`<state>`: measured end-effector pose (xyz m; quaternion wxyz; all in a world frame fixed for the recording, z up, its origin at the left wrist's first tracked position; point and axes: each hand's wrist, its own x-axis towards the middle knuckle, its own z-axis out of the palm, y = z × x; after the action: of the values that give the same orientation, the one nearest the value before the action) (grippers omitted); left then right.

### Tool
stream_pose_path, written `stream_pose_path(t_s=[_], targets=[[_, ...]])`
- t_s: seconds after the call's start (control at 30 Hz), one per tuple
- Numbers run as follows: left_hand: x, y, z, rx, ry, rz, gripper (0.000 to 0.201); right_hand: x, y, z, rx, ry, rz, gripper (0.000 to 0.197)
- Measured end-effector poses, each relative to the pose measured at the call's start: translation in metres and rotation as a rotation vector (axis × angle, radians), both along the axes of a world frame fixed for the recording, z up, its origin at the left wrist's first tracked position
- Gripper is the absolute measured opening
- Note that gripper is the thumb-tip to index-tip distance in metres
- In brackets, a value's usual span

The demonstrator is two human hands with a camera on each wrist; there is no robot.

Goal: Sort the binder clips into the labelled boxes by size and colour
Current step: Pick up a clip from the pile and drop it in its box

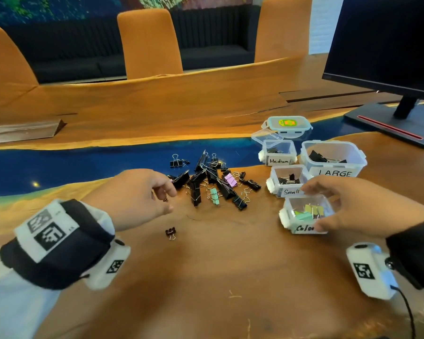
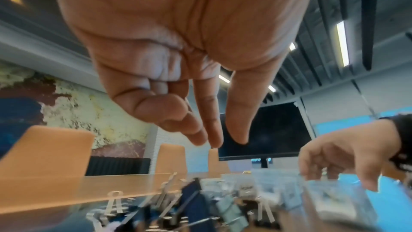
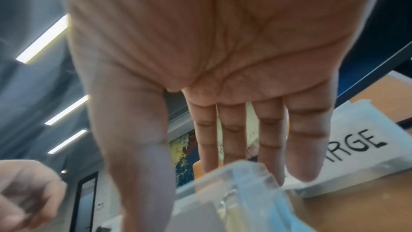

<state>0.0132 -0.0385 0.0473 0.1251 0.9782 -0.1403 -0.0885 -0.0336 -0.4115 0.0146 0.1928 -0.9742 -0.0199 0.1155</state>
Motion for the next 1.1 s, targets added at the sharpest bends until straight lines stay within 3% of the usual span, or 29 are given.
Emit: stream_pose_path(t_s=[0.13,0.27,0.57,0.7,0.83,0.93,1.03,1.1], targets=[[0.008,0.007,-0.016,0.206,0.114,-0.045,0.034,0.001,0.003,0.011,0.006,-0.045,-0.048,0.077],[0.007,0.000,-0.037,0.254,0.216,-0.083,0.042,-0.012,0.013,0.018,0.154,-0.160,-0.017,0.069],[0.008,-0.009,-0.046,0.268,0.175,-0.121,0.010,-0.030,0.057,0.010,0.506,-0.272,0.128,0.042],[0.000,-0.022,-0.039,0.059,0.111,-0.110,0.017,-0.028,0.071,-0.002,0.723,-0.268,0.092,0.023],[-0.016,-0.037,-0.023,-0.391,0.052,-0.040,0.019,-0.028,0.085,-0.011,0.765,-0.258,0.088,0.009],[-0.035,-0.051,-0.020,-0.682,0.090,-0.035,0.018,-0.032,0.098,-0.014,0.772,-0.251,0.130,0.013],[-0.049,-0.066,-0.025,-0.795,0.080,-0.072,0.019,-0.035,0.105,-0.015,0.822,-0.240,0.149,0.022],[-0.053,-0.071,-0.030,-0.856,0.068,-0.063,0.019,-0.036,0.105,-0.016,0.832,-0.236,0.139,0.017]])
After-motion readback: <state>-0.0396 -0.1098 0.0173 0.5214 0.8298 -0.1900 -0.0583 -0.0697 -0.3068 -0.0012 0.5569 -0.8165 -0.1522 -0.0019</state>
